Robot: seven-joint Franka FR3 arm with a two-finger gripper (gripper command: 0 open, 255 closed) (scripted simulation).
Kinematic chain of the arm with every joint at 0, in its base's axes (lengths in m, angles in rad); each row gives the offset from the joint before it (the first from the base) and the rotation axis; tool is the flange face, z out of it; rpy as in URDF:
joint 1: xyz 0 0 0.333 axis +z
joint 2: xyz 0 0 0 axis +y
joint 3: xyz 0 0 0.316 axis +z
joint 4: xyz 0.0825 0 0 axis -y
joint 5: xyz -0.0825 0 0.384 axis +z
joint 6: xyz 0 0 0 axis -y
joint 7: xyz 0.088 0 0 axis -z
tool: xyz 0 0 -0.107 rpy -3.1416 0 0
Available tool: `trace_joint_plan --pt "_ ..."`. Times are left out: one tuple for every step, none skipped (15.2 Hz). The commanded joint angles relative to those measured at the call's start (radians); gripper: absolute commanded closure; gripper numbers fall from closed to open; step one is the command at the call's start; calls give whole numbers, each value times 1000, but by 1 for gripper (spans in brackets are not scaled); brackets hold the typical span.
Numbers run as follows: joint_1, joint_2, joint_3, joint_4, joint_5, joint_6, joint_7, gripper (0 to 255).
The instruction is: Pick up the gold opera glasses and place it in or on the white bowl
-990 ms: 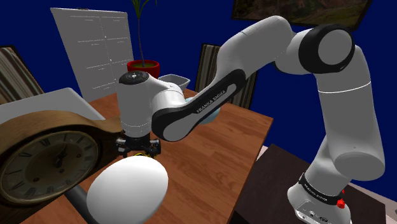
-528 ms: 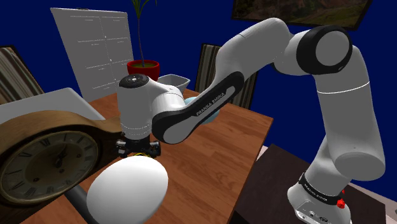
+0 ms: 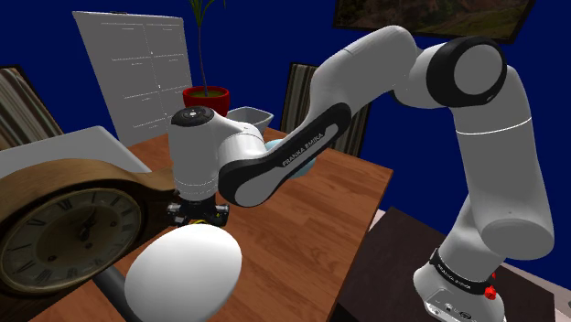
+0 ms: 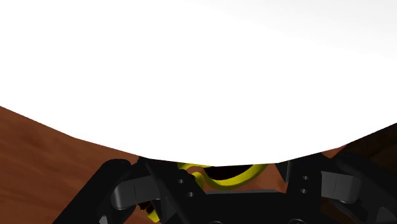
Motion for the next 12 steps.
trace_joint_plan --pt "0 1 0 0 0 0 0 255" --pt "0 1 0 0 0 0 0 255" --pt "0 0 0 0 0 0 0 255" --pt "-3 -7 4 2 7 -9 -5 255" --pt "-6 -14 8 5 13 -18 -10 255" --pt "-8 -21 13 9 19 -27 -15 255" --pt "-11 -28 17 12 26 -36 -19 255" --pt "-13 -35 21 16 32 -45 -24 255" --pt "-16 -41 25 20 38 -55 -29 255" --pt "-18 -48 29 24 44 -64 -34 255" --pt "-20 -54 32 29 50 -74 -38 255" --pt "-22 -60 36 34 56 -83 -43 255"
